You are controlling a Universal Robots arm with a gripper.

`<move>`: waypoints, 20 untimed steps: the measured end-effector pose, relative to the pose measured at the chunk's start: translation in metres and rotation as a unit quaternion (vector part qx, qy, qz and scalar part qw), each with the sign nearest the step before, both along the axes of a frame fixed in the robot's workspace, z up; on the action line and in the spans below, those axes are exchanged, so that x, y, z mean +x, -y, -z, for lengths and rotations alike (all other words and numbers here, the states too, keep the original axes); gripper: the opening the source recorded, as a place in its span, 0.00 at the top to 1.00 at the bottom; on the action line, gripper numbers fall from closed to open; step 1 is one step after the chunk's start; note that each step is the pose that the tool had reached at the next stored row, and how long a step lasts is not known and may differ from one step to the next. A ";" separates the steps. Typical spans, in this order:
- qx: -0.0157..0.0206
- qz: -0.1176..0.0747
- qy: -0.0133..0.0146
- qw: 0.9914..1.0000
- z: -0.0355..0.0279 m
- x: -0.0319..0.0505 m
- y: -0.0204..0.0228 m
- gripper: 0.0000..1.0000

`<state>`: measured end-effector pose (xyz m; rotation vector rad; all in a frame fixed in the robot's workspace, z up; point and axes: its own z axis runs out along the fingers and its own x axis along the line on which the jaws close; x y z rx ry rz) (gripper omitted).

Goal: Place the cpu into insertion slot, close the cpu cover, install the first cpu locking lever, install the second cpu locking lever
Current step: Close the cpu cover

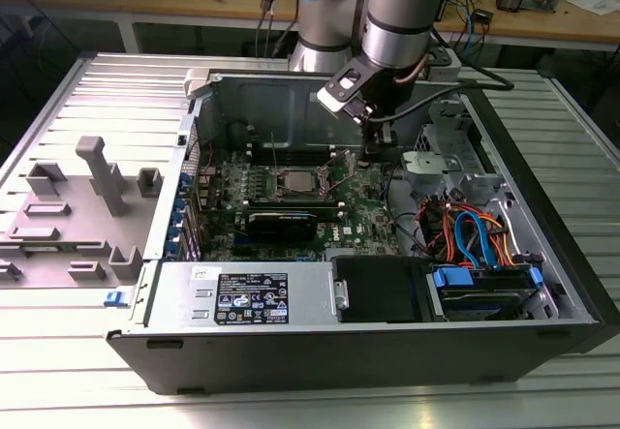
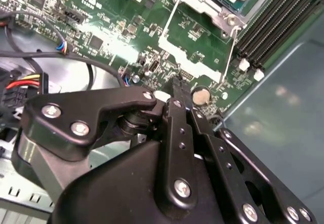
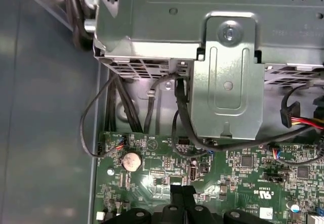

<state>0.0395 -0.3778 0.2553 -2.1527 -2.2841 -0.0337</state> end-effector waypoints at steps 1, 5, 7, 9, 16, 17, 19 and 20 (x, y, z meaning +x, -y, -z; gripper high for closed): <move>0.000 0.000 0.000 1.000 0.0019 0.0000 0.0000 0.89; 0.000 0.000 -0.001 1.000 0.0068 0.0000 0.0000 0.89; 0.000 0.000 -0.001 1.000 0.0069 0.0000 0.0000 0.89; 0.000 0.000 -0.001 1.000 0.0069 0.0001 0.0000 0.89; 0.000 0.000 0.000 1.000 0.0071 -0.0079 0.0000 0.89; 0.000 0.000 -0.001 1.000 0.0071 -0.0097 0.0000 0.89; 0.000 0.000 -0.001 1.000 0.0070 -0.0120 0.0000 0.89; 0.000 0.000 -0.001 1.000 0.0069 -0.0133 0.0000 0.89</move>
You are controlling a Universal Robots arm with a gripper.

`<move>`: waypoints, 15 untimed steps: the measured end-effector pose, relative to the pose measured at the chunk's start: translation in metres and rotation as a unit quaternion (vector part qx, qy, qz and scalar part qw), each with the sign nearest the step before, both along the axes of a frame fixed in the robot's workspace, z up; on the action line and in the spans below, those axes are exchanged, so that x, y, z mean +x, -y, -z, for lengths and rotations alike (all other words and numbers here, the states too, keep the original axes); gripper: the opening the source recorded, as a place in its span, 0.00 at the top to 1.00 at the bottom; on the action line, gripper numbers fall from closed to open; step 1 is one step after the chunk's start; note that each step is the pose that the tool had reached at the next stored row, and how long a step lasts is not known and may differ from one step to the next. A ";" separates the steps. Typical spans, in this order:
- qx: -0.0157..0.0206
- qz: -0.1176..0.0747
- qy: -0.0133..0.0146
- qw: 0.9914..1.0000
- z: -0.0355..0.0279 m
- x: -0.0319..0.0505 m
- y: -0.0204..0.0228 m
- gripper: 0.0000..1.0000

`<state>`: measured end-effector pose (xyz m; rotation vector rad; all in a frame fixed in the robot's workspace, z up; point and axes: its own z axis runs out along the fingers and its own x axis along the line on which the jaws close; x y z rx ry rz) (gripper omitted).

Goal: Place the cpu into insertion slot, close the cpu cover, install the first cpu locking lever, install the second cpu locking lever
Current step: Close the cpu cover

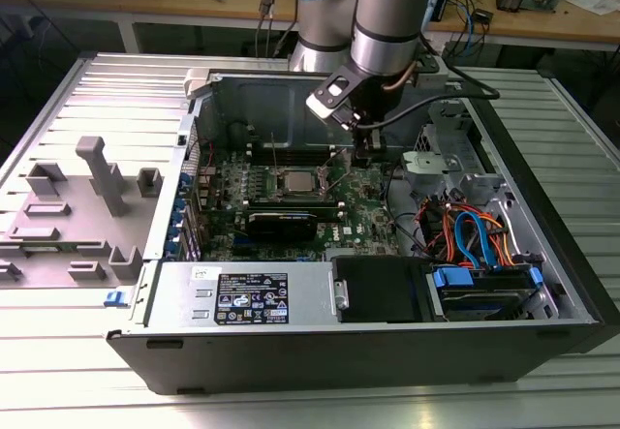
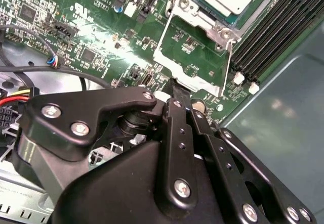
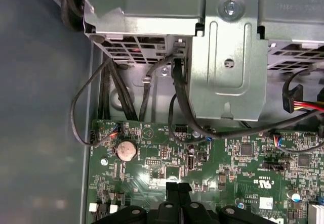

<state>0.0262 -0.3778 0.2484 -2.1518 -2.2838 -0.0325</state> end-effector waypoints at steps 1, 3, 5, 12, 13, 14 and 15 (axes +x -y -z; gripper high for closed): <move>0.000 0.000 0.000 1.000 -0.0001 -0.0010 0.0000 0.89; 0.000 0.000 0.000 1.000 -0.0007 -0.0027 0.0000 0.89; 0.000 0.000 -0.001 1.000 -0.0034 -0.0051 0.0000 0.89; 0.001 0.000 -0.001 1.000 -0.0037 -0.0148 0.0000 0.89; 0.001 0.000 -0.001 1.000 -0.0037 -0.0151 0.0000 0.89; 0.001 0.000 -0.001 1.000 -0.0037 -0.0151 0.0000 0.89; 0.001 0.000 -0.001 1.000 -0.0037 -0.0151 0.0000 0.89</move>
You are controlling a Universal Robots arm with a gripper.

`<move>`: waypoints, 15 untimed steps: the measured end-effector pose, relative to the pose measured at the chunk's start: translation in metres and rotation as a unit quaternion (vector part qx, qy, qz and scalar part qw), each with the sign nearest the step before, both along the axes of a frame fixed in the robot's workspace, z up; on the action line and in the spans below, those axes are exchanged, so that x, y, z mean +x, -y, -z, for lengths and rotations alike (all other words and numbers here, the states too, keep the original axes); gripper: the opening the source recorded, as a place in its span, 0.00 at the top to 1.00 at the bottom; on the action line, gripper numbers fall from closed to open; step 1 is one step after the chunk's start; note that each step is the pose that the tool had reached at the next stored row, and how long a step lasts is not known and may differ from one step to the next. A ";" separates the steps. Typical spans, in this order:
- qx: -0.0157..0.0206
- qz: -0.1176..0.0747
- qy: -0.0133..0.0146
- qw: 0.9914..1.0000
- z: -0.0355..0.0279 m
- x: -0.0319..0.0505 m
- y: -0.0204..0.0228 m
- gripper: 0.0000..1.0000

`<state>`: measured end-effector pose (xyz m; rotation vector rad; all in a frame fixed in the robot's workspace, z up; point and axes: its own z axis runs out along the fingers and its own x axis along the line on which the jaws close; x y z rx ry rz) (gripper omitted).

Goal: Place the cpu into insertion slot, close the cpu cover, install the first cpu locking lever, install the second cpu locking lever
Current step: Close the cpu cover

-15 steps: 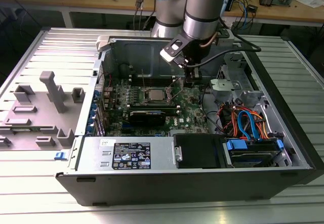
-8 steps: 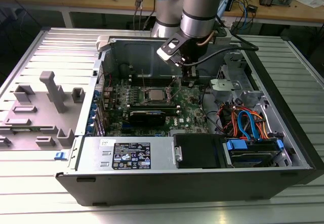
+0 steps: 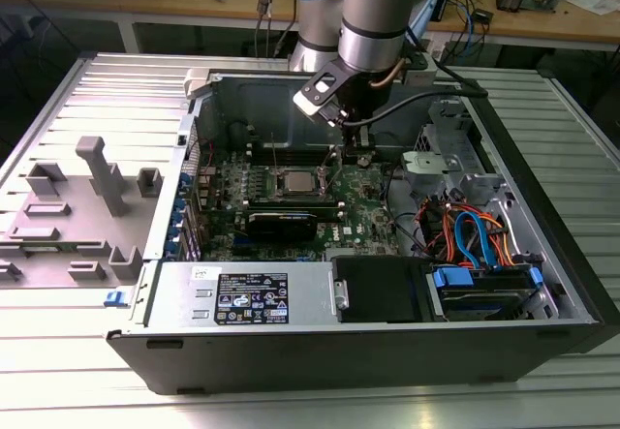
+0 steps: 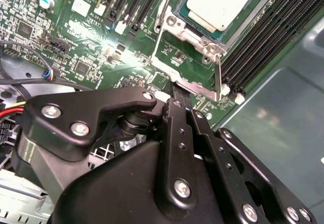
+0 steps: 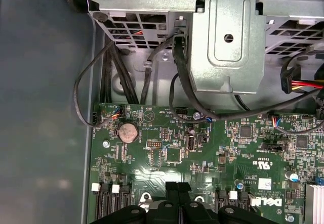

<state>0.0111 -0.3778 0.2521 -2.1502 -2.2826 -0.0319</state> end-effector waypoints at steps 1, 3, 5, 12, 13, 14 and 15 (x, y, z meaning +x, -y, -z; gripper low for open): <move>0.000 0.000 0.000 1.000 0.0000 -0.0007 0.0000 0.89; 0.000 0.000 0.000 1.000 0.0000 -0.0014 0.0000 0.89; 0.000 0.000 0.000 1.000 0.0000 -0.0015 0.0000 0.89; 0.000 0.000 0.000 1.000 0.0000 -0.0027 0.0000 0.89; 0.000 0.000 0.000 1.000 0.0000 -0.0031 0.0000 0.89; 0.000 0.000 0.000 1.000 0.0000 -0.0044 0.0000 0.89; 0.000 0.000 0.000 1.000 0.0000 -0.0052 0.0000 0.89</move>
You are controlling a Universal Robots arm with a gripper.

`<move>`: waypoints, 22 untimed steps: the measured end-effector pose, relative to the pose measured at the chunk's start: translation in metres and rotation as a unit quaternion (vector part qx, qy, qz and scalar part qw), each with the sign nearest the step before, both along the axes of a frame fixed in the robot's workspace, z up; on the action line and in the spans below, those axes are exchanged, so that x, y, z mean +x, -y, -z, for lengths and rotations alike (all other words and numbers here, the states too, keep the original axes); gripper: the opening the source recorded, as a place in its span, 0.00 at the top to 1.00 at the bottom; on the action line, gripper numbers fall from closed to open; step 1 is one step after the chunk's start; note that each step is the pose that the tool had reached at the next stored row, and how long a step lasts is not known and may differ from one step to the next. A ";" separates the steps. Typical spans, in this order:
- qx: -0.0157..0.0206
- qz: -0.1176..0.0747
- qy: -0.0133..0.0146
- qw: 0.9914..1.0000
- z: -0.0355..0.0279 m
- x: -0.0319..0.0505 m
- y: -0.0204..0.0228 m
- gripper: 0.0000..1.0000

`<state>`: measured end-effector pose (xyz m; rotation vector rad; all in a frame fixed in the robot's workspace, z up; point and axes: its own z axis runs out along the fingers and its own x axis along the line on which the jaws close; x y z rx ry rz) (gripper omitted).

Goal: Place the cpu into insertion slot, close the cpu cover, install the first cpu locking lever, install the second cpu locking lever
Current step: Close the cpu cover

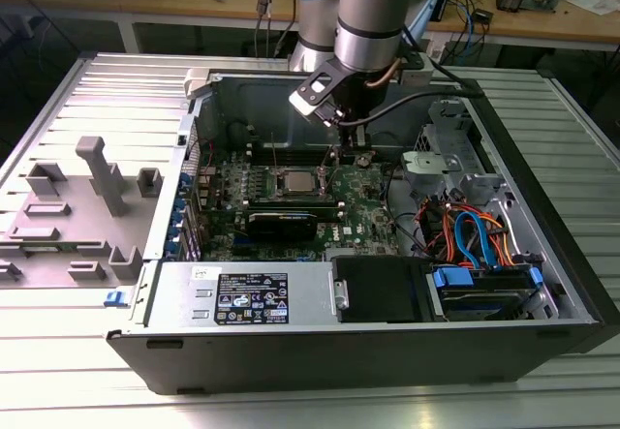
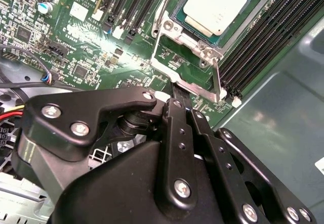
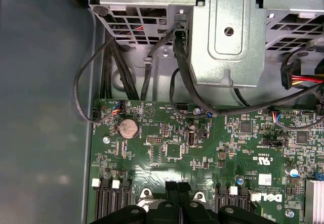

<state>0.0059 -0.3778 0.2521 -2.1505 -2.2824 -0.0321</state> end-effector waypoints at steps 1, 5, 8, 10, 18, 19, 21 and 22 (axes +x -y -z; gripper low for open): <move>0.000 0.000 0.000 1.000 0.0000 -0.0003 0.0000 0.89; 0.000 0.000 0.000 1.000 0.0000 -0.0007 0.0000 0.89; 0.000 0.000 0.000 1.000 0.0000 -0.0010 0.0000 0.89; 0.000 0.000 0.000 1.000 0.0006 -0.0024 -0.0001 0.89; 0.000 0.000 0.000 1.000 0.0037 -0.0079 0.0000 0.89; 0.000 0.000 0.000 1.000 0.0038 -0.0095 0.0000 0.89; 0.000 0.000 0.000 1.000 0.0038 -0.0119 0.0000 0.89; 0.000 0.000 0.000 1.000 0.0039 -0.0129 0.0000 0.89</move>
